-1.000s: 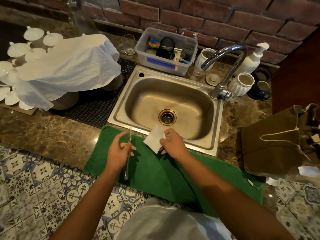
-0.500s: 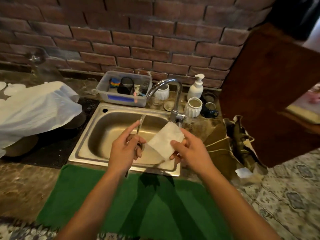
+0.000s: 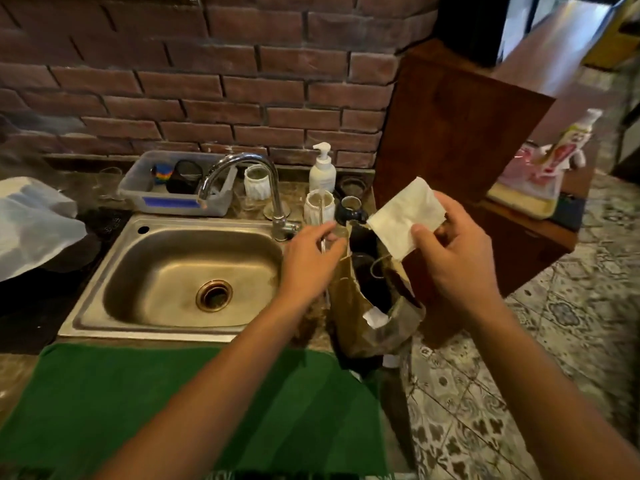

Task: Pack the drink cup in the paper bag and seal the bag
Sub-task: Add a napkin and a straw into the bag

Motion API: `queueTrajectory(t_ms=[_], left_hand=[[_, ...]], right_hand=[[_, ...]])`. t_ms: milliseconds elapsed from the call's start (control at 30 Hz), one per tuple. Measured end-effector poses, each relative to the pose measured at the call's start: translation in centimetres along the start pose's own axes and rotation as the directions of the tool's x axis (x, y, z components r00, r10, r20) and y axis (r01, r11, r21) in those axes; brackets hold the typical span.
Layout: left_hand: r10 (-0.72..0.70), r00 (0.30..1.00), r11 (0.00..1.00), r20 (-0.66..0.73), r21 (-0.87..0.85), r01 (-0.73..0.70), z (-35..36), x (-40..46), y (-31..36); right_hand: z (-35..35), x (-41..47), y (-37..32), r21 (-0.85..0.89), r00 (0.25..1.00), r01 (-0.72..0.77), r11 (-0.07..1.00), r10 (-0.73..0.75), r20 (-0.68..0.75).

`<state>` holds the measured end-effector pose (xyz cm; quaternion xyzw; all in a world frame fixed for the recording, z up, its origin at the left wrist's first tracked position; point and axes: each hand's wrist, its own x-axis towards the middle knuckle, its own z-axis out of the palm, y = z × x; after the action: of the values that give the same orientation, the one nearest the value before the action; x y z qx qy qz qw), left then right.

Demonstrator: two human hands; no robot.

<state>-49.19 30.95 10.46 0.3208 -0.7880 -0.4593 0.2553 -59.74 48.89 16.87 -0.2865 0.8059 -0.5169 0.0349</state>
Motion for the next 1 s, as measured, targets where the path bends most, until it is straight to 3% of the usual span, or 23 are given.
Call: queueTrajectory(t_ms=[267,467,633,833,1000], left_hand=[[-0.128,0.987,0.967,0.095,0.234,0.102,4.1,-1.1,-1.4],[-0.175,0.982,0.971,0.077,0.177,0.159,3.8,-1.6,-2.4],[-0.152,0.986,0.978,0.072,0.157,0.14,4.1,-2.0,-2.2],[-0.133,0.991,0.979,0.024,0.162,0.127,3.3,-2.0,-2.9],[-0.099,0.994,0.984,0.04,0.151,0.092,3.4,-2.0,-2.9]], right_hand=[[2.9,1.8,3.1,-0.159,0.992,0.113,0.981,-0.102,0.078],[4.2,1.9,4.8,-0.43,0.987,0.139,0.892,-0.09,0.133],[5.9,2.6,4.7,-0.433,0.956,0.236,0.87,-0.127,0.265],[4.8,2.4,5.9,-0.568,0.894,0.291,0.77,-0.007,0.448],[3.7,2.5,5.3,-0.609,0.79,0.461,0.645,0.015,0.613]])
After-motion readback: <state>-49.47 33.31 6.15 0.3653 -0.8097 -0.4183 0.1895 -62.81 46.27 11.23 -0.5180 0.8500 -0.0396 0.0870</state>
